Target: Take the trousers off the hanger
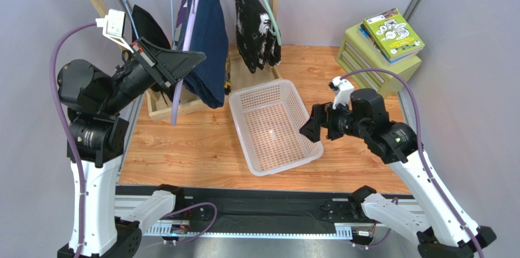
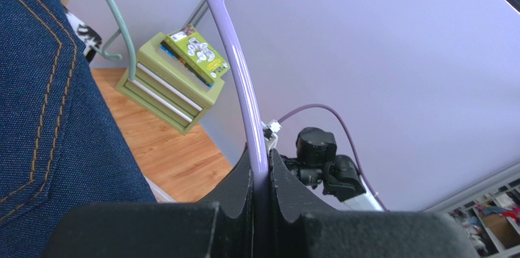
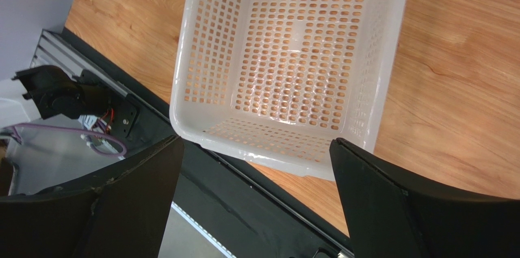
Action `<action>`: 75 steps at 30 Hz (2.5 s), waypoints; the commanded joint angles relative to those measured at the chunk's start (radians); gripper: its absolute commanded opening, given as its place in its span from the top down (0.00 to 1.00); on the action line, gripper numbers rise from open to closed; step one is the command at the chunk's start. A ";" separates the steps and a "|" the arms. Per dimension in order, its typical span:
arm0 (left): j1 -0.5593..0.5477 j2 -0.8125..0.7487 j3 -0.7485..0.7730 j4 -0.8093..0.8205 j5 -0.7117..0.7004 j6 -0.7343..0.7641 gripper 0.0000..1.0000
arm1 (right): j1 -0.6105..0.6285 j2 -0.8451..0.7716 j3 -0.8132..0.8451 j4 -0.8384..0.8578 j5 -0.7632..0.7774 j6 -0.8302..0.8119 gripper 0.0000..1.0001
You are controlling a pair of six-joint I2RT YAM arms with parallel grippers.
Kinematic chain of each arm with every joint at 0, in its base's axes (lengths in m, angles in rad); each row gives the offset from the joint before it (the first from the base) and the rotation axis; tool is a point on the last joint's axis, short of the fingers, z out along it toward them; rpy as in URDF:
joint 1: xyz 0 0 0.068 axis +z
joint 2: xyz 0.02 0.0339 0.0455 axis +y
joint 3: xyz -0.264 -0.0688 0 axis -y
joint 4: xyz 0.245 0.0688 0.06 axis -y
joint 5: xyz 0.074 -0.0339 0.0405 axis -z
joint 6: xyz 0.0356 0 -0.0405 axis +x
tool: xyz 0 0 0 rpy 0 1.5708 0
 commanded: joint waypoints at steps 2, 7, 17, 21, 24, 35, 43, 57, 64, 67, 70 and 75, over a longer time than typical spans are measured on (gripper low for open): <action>0.001 -0.089 -0.059 0.105 0.027 -0.044 1.00 | 0.214 0.072 0.104 0.036 0.173 0.013 0.03; 0.001 -0.178 -0.101 -0.022 -0.069 -0.096 1.00 | 0.515 0.137 0.176 0.118 0.361 0.039 0.03; 0.001 -0.256 -0.061 -0.232 -0.195 -0.144 1.00 | 0.859 0.337 0.388 0.373 0.657 -0.095 0.03; -0.001 -0.265 -0.061 -0.263 -0.207 -0.175 1.00 | 0.931 0.403 0.443 0.504 0.673 -0.210 0.04; -0.001 -0.268 -0.062 -0.268 -0.206 -0.205 1.00 | 0.957 0.440 0.439 0.639 0.650 -0.290 0.04; -0.002 -0.282 -0.038 -0.268 -0.207 -0.215 1.00 | 0.957 0.595 0.480 0.889 0.485 -0.304 0.10; -0.002 -0.279 -0.044 -0.263 -0.195 -0.222 1.00 | 0.957 0.672 0.508 0.883 0.505 -0.304 0.09; -0.012 -0.279 -0.047 -0.254 -0.184 -0.225 1.00 | 0.940 0.750 0.552 0.946 0.703 -0.321 0.22; -0.024 -0.282 -0.053 -0.251 -0.181 -0.205 1.00 | 0.925 0.764 0.565 0.963 0.748 -0.373 0.39; -0.041 -0.282 -0.055 -0.245 -0.180 -0.184 1.00 | 0.920 0.755 0.565 0.935 0.717 -0.387 0.37; -0.053 -0.281 -0.058 -0.241 -0.177 -0.162 1.00 | 0.917 0.733 0.554 0.914 0.686 -0.384 0.31; -0.071 -0.276 -0.056 -0.229 -0.164 -0.127 1.00 | 0.920 0.701 0.549 0.821 0.598 -0.398 0.25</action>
